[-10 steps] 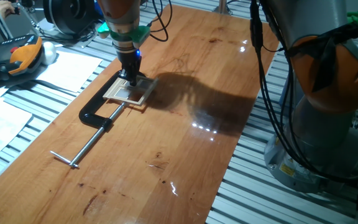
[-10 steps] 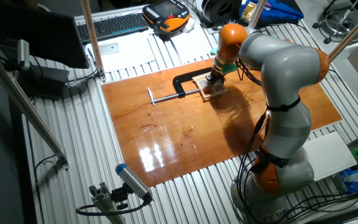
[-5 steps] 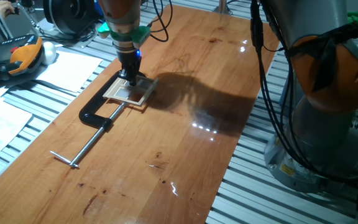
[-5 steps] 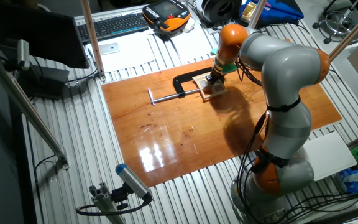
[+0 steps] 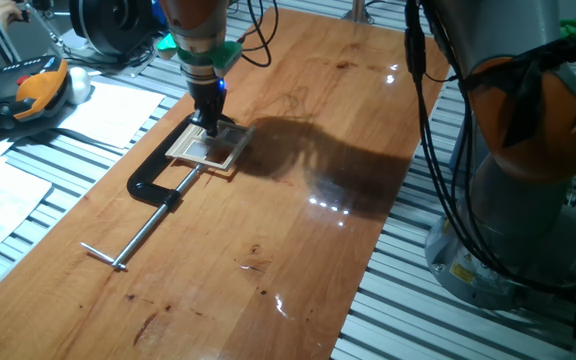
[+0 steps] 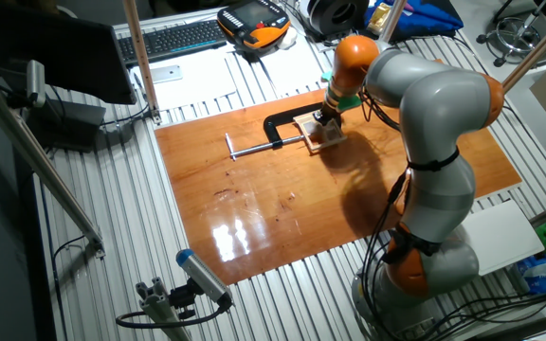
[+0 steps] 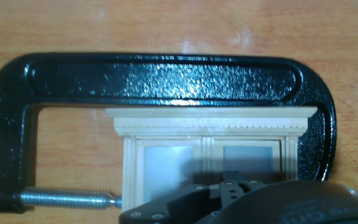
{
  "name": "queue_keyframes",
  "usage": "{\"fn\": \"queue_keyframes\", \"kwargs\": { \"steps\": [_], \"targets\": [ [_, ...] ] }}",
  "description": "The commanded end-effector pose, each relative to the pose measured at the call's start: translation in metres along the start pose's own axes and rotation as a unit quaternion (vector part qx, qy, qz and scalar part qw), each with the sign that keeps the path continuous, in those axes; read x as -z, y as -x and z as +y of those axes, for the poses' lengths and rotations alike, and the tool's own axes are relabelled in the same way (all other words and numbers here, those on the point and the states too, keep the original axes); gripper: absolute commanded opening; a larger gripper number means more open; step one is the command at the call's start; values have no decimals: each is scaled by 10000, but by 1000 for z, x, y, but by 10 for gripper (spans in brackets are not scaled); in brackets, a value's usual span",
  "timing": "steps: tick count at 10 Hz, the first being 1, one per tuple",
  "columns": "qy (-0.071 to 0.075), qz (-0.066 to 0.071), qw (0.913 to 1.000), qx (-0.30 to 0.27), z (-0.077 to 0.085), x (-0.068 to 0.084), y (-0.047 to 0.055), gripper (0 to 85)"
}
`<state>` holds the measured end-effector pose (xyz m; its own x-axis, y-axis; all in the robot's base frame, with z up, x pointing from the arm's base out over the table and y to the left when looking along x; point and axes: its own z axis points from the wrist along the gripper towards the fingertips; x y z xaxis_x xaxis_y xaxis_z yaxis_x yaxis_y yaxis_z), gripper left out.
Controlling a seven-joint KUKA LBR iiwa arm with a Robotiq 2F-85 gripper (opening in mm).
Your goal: Close a sliding window
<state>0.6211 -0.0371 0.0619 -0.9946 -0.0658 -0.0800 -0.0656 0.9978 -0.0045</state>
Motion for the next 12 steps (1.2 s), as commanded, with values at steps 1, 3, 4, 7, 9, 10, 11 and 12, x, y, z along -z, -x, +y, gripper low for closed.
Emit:
{"fn": "queue_keyframes", "kwargs": {
  "steps": [1,3,4,7,9,10,11,12],
  "targets": [
    [-11,-7,10000,-11,1,1,1,0],
    [-12,-22,10000,-34,8,-2,5,0],
    [-43,-36,10000,-55,11,-4,7,0],
    [-39,-90,9999,-63,13,-9,8,0],
    [-55,-104,9999,-61,14,-10,8,0],
    [-55,-104,9999,-61,14,-10,8,0],
    [-55,-104,9999,-61,15,-9,8,0],
    [-70,-104,9999,-98,18,-8,8,0]
  ]
}}
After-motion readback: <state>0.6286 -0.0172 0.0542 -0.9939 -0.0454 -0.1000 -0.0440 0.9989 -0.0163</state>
